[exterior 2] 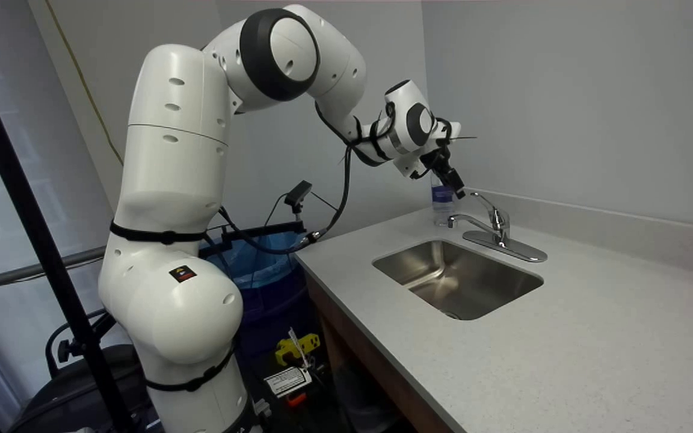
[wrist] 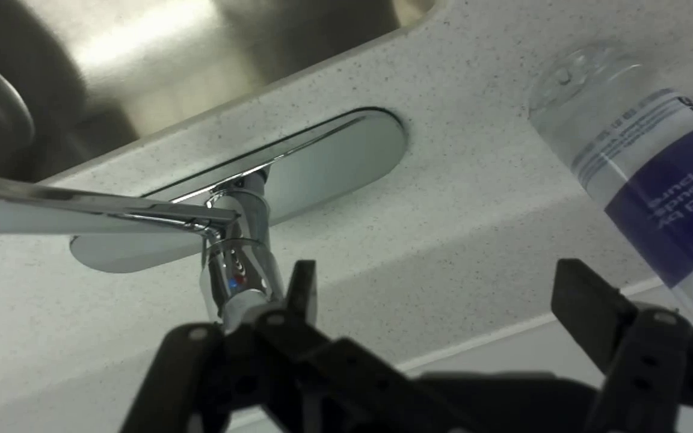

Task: Open the tap

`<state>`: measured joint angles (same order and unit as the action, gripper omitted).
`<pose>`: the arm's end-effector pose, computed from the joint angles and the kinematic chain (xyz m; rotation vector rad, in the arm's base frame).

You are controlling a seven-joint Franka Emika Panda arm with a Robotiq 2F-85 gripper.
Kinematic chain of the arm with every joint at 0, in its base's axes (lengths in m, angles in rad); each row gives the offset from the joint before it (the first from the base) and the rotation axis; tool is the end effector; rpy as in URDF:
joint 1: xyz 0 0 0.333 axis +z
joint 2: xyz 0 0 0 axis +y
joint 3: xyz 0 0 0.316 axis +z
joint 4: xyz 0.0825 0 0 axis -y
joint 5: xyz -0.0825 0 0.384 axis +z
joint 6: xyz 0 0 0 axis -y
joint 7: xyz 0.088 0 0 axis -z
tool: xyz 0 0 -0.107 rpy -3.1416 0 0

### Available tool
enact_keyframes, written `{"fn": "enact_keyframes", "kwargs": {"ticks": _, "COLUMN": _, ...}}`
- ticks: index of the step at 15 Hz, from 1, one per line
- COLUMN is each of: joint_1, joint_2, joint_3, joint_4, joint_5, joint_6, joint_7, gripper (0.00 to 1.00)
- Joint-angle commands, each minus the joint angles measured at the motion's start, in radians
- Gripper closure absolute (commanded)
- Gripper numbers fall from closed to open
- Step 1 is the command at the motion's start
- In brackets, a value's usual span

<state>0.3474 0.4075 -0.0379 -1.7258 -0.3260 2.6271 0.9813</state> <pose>0.6609 0.2227 0.4019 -2.8694 0.6123 -0.8030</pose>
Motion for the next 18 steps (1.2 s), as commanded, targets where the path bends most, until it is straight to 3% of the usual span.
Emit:
{"fn": "enact_keyframes", "kwargs": {"ticks": 1, "joint_1": 0.007, "joint_2": 0.018, "joint_3": 0.001, "joint_4": 0.037, "joint_5": 0.003, "joint_6": -0.01, "joint_7": -0.013, "gripper": 0.0}}
{"fn": "enact_keyframes", "kwargs": {"ticks": 10, "joint_1": -0.032, "joint_2": -0.028, "joint_3": 0.015, "joint_4": -0.033, "joint_5": 0.037, "joint_6": -0.054, "joint_7": -0.106, "gripper": 0.0}}
{"fn": "enact_keyframes", "kwargs": {"ticks": 18, "joint_1": -0.141, "joint_2": -0.158, "joint_3": 0.028, "joint_4": -0.072, "joint_5": 0.153, "joint_6": -0.247, "joint_7": -0.346, "gripper": 0.0}}
